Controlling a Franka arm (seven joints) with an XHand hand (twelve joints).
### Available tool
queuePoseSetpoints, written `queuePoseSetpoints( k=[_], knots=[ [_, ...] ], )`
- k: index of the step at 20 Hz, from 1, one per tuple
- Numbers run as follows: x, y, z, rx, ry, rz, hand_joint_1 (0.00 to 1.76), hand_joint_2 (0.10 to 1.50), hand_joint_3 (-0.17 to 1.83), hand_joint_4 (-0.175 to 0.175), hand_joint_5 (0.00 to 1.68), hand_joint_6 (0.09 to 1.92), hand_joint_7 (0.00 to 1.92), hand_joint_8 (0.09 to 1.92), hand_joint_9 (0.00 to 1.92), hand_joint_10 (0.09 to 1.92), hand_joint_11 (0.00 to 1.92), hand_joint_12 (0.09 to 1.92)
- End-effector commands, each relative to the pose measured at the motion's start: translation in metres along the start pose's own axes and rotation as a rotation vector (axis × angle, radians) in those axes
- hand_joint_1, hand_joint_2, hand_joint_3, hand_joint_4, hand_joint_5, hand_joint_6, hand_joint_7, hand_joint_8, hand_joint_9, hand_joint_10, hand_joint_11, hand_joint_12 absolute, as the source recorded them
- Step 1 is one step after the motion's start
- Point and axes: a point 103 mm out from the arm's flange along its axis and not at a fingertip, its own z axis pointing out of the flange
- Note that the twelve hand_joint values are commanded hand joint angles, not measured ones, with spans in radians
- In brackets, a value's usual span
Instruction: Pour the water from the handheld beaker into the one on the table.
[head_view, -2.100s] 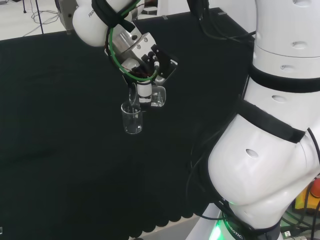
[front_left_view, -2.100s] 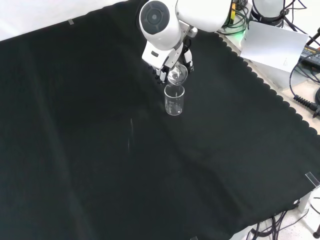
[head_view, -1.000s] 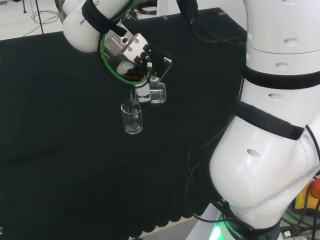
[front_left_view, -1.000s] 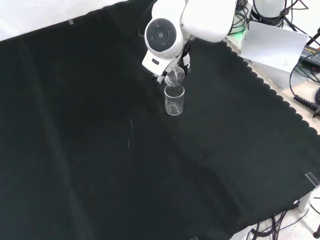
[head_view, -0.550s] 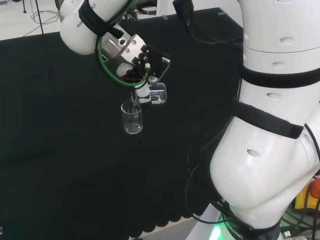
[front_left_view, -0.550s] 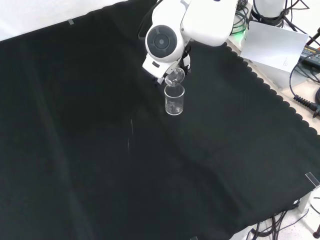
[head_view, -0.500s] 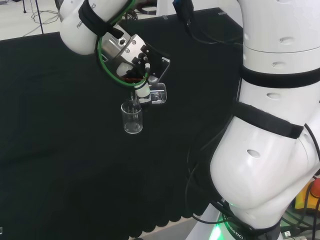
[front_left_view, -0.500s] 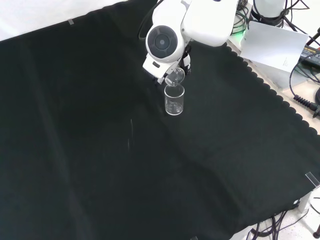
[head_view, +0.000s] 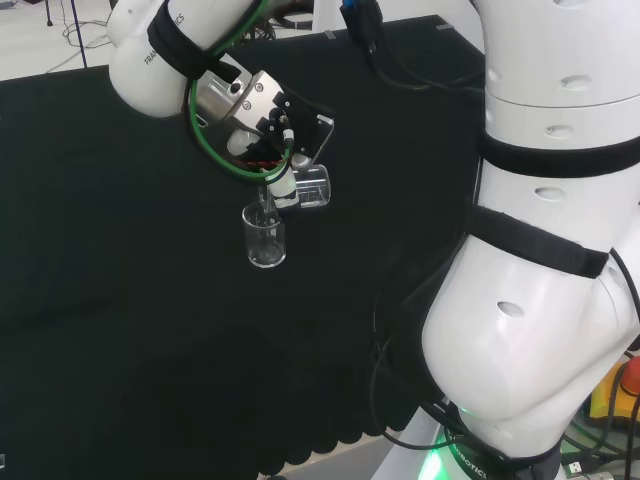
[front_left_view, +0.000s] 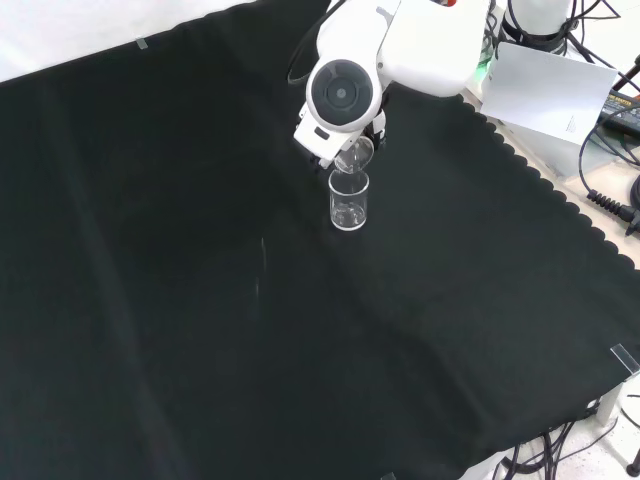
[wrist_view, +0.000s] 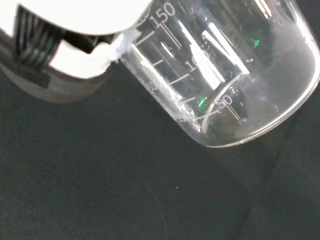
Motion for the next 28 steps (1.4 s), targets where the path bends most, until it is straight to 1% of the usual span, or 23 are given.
queuePoseSetpoints(
  k=[1, 5, 19, 28],
  knots=[
    [0.003, 0.001, -0.002, 0.027, -0.023, 0.011, 1.18, 0.61, 0.75, -0.017, 1.28, 0.7, 1.59, 0.52, 1.72, 0.13, 1.42, 0.67],
    [0.004, 0.001, -0.004, 0.034, -0.036, 0.017, 1.17, 0.61, 0.75, -0.006, 1.27, 0.73, 1.57, 0.54, 1.72, 0.15, 1.42, 0.67],
    [0.01, 0.0, -0.011, 0.061, -0.091, 0.039, 1.17, 0.61, 0.76, -0.004, 1.26, 0.74, 1.57, 0.56, 1.71, 0.16, 1.42, 0.68],
    [0.012, 0.0, -0.016, 0.097, -0.126, 0.047, 1.17, 0.62, 0.75, -0.002, 1.26, 0.74, 1.56, 0.56, 1.71, 0.16, 1.42, 0.68]
  ],
)
